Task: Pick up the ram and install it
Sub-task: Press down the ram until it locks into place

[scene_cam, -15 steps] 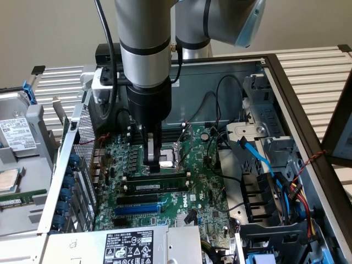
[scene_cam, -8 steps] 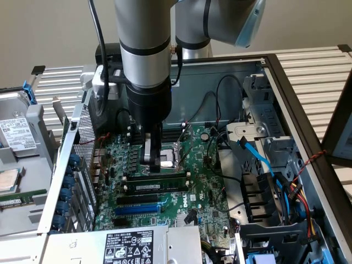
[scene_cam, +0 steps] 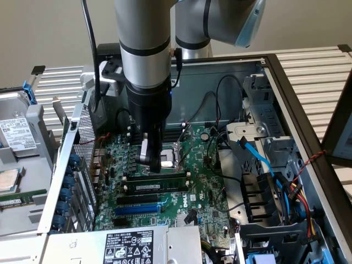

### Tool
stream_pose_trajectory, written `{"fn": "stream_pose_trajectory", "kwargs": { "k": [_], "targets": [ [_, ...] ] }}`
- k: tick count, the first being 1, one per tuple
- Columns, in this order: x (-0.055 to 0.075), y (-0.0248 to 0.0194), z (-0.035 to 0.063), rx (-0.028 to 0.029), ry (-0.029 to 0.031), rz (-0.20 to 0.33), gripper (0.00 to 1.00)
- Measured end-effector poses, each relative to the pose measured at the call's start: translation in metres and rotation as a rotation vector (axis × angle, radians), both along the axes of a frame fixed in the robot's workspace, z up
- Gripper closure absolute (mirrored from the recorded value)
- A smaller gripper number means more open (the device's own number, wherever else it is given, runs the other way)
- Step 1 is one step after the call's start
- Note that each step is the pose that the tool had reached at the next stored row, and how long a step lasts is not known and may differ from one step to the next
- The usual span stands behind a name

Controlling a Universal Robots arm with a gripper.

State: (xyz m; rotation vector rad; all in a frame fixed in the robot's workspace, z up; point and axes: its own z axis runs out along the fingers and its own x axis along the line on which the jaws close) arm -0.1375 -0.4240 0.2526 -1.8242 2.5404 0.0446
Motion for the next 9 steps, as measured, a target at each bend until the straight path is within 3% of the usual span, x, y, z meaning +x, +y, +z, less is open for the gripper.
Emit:
{"fn": "stream_pose_trajectory", "kwargs": {
  "k": [9],
  "targets": [
    [0.0, 0.0, -0.003, 0.0058, 0.0, -0.153, 0.9]
  ]
}}
